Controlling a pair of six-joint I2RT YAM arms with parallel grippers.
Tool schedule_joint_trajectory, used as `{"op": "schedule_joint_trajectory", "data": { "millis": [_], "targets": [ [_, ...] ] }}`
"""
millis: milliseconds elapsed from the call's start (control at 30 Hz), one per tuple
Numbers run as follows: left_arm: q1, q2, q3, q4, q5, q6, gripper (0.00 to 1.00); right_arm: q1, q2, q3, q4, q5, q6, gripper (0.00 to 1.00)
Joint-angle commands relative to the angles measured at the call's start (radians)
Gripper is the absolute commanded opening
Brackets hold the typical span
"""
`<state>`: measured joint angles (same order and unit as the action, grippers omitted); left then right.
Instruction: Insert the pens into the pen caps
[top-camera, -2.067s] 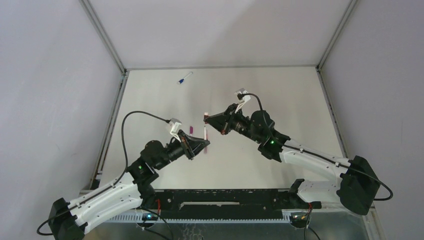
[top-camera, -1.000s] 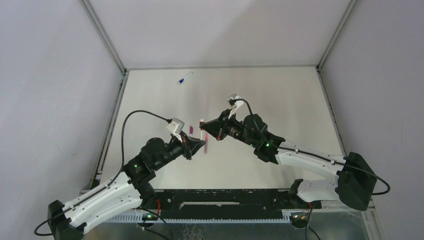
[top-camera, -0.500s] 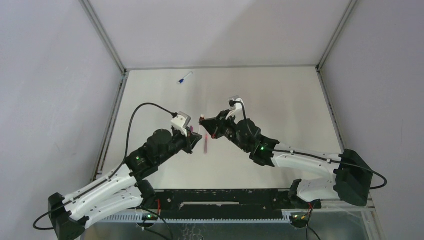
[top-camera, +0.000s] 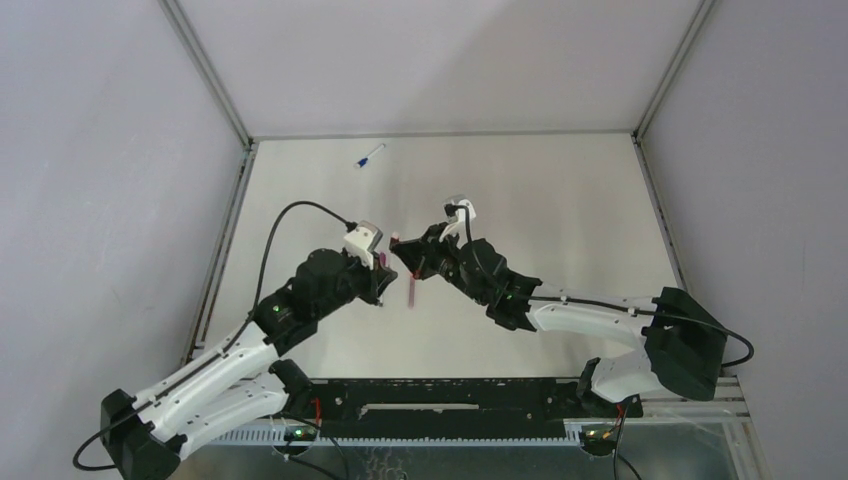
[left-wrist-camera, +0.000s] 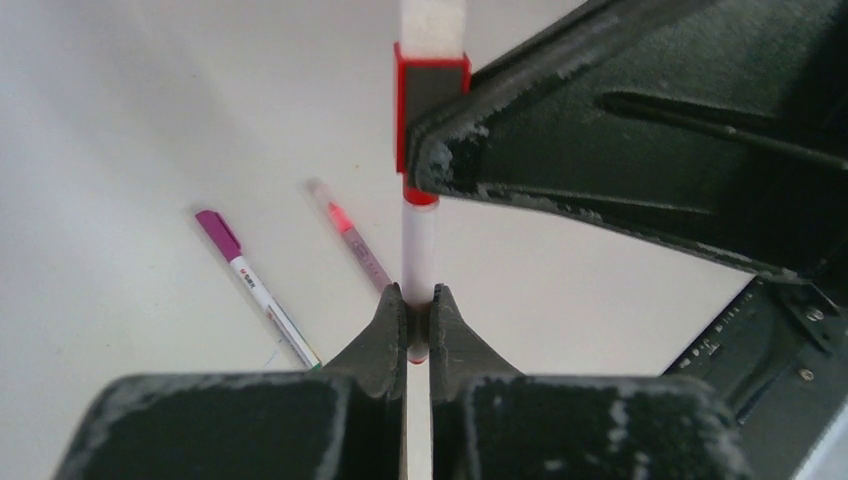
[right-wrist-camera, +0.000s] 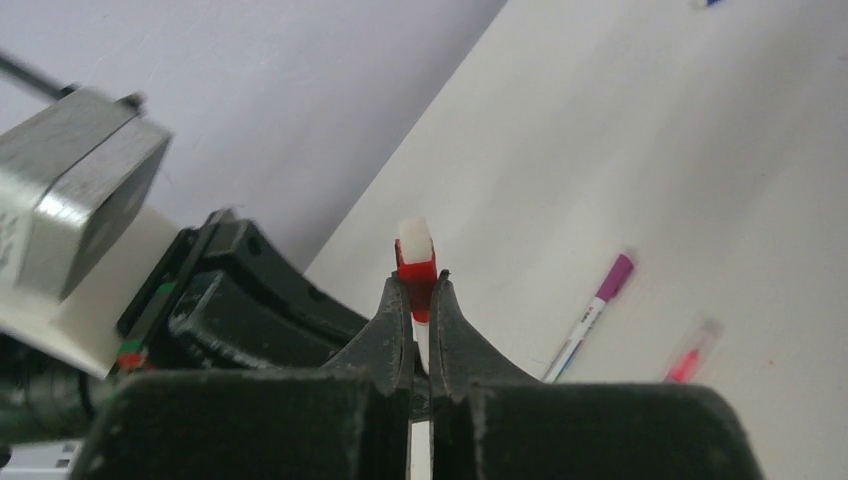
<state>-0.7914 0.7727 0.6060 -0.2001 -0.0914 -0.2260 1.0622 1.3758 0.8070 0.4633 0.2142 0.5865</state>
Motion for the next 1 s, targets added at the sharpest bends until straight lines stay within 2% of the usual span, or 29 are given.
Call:
{"op": "schedule_joint_trajectory", "data": {
  "millis": [0, 100, 167, 233, 367, 467, 767, 967],
  "targets": [
    [0.127, 0.017, 0.213, 0.506, 0.357, -0.044, 0.00, 0.106, 0.060, -0.071, -0.186, -0.438, 0.012, 0.00],
    [0.187, 0.061, 0.222, 0.550, 0.591, -0.118, 0.00, 0.094, 0.057, -0.111, -0.123, -0.547, -0.017, 0.00],
    [0.205, 0.077, 0.225, 0.556, 0.665, -0.142, 0.00, 0.075, 0.058, -0.142, -0.063, -0.656, -0.021, 0.00],
    [0.210, 0.078, 0.227, 0.540, 0.667, -0.141, 0.00, 0.060, 0.059, -0.156, -0.045, -0.714, -0.030, 0.00],
    [0.210, 0.027, 0.223, 0.454, 0.486, -0.092, 0.00, 0.059, 0.026, -0.157, -0.137, -0.594, -0.046, 0.00],
    [0.211, -0.012, 0.217, 0.417, 0.415, -0.057, 0.00, 0.059, -0.003, -0.157, -0.200, -0.511, -0.046, 0.00],
    [0.210, -0.041, 0.159, 0.384, 0.428, -0.067, 0.00, 0.030, -0.081, -0.164, -0.313, -0.258, -0.013, 0.00],
    [0.211, -0.100, 0.126, 0.360, 0.394, -0.065, 0.00, 0.000, -0.122, -0.181, -0.361, -0.171, 0.012, 0.00]
  ]
}}
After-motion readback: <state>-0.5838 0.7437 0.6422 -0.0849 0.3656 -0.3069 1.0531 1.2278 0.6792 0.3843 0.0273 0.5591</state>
